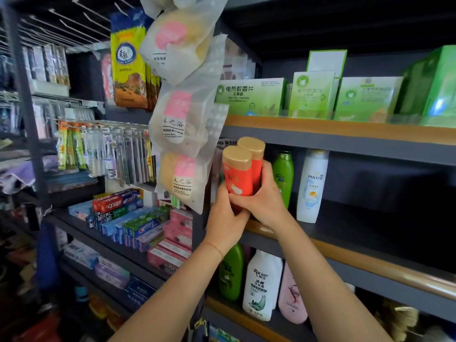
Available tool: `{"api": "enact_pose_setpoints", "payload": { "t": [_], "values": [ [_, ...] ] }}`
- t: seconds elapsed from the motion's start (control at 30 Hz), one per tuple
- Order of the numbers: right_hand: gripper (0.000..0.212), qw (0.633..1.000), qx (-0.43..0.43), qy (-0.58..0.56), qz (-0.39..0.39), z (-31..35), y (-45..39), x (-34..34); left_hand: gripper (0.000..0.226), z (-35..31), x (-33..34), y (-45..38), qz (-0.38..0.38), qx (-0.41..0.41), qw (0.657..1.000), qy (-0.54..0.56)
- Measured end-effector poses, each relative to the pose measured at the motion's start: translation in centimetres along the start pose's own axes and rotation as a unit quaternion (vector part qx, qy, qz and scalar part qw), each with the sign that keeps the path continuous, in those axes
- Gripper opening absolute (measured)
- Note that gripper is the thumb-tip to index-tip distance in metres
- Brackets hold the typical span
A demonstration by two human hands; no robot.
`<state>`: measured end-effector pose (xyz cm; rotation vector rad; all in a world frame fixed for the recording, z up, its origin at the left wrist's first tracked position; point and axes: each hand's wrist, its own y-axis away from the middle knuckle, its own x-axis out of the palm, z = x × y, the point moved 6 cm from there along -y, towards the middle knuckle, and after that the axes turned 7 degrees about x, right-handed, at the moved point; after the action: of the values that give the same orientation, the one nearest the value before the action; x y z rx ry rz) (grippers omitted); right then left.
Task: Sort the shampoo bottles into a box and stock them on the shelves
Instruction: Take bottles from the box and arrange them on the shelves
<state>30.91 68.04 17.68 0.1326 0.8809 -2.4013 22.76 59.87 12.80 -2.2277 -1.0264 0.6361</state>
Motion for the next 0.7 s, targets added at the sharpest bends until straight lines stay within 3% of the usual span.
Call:
{"api": "enact_pose_setpoints", "payload": {
  "t": [0.37, 0.7],
  "values": [
    [0.074, 0.992, 0.089, 0.081, 0.035, -1.8, -2.1, 1.0, 0.081, 0.7, 0.2, -1.5, -0.004, -0.019, 0.997, -0.068],
    [0.087, 0.978, 0.133, 0.146, 0.066, -2.8, -3.4, 2.0, 0.067, 1.6, 0.2, -2.8, -0.006, -0.041, 0.995, -0.089]
  ]
}}
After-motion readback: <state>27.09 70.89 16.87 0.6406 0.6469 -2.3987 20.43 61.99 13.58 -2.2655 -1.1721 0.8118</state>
